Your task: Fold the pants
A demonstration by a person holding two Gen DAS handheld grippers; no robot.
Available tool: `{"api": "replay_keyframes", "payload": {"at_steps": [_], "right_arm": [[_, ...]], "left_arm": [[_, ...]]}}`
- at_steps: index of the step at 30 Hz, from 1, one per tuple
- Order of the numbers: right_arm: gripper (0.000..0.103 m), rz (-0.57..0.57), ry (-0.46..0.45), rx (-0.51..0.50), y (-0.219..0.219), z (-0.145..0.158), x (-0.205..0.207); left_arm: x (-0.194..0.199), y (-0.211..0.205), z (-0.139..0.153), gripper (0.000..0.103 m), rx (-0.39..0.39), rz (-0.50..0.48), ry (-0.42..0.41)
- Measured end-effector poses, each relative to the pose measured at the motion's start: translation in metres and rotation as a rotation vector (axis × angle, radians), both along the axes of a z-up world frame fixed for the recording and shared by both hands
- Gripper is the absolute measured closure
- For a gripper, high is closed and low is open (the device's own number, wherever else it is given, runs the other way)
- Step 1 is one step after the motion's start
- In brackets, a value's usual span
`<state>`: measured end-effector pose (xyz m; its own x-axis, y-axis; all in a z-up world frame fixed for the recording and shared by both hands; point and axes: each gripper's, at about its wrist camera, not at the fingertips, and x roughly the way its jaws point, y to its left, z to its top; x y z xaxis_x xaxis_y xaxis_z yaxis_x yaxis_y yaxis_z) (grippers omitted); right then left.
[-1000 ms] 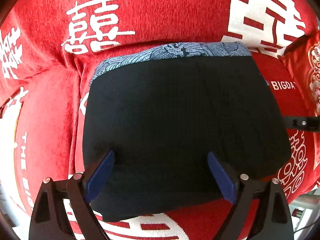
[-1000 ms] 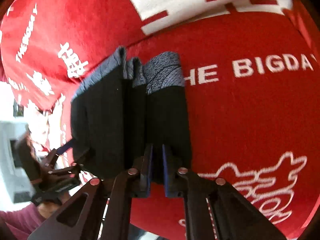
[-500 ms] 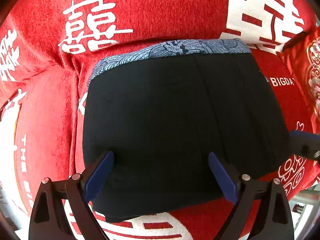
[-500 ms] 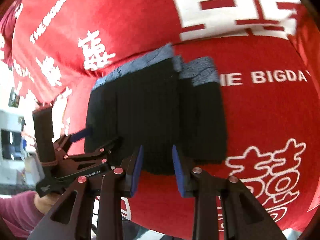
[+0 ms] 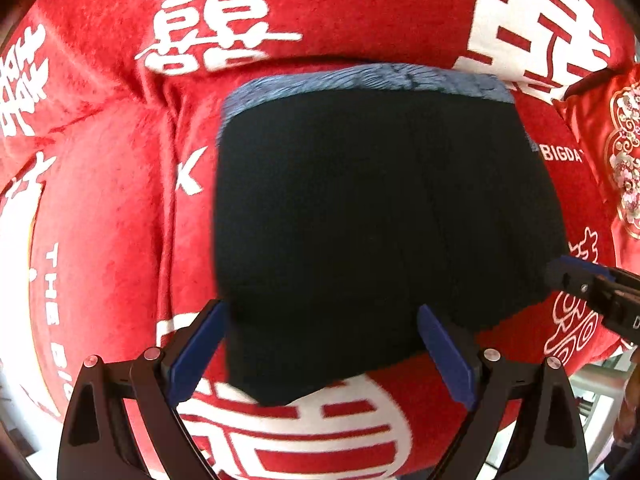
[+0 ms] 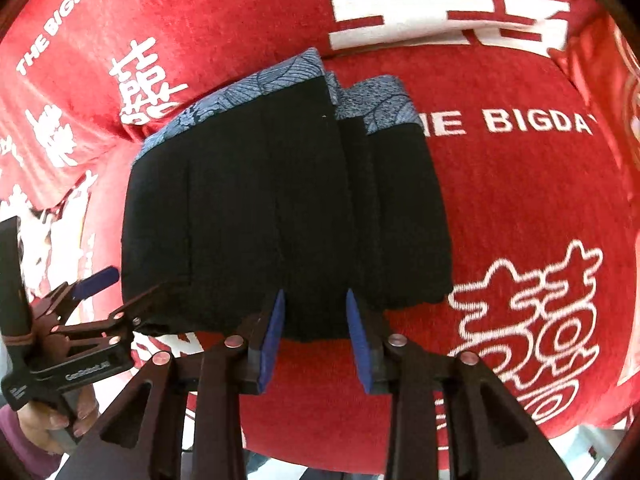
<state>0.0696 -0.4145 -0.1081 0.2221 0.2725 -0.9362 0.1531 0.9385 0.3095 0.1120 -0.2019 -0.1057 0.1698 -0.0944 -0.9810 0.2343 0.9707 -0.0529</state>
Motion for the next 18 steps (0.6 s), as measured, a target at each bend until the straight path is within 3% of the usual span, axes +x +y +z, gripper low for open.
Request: {"api": "replay_keyframes", "payload": {"at_steps": [7, 14, 18], "right_arm": [[0.057, -0.08, 0.01, -0.055, 0.015, 0.007, -0.014], [0.041, -0.12, 0.025, -0.026, 0.036, 0.01, -0.036], [0.039, -0.121, 0.028, 0.0, 0.046, 0.006, -0.046]], "left_arm": [[-0.002, 0.035, 0.003, 0.007, 0.006, -0.004, 0.006], [-0.006, 0.059, 0.004, 0.007, -0.005, -0.006, 0.004], [-0.009, 0.067, 0.002, 0.007, -0.004, -0.009, 0.007]]}}
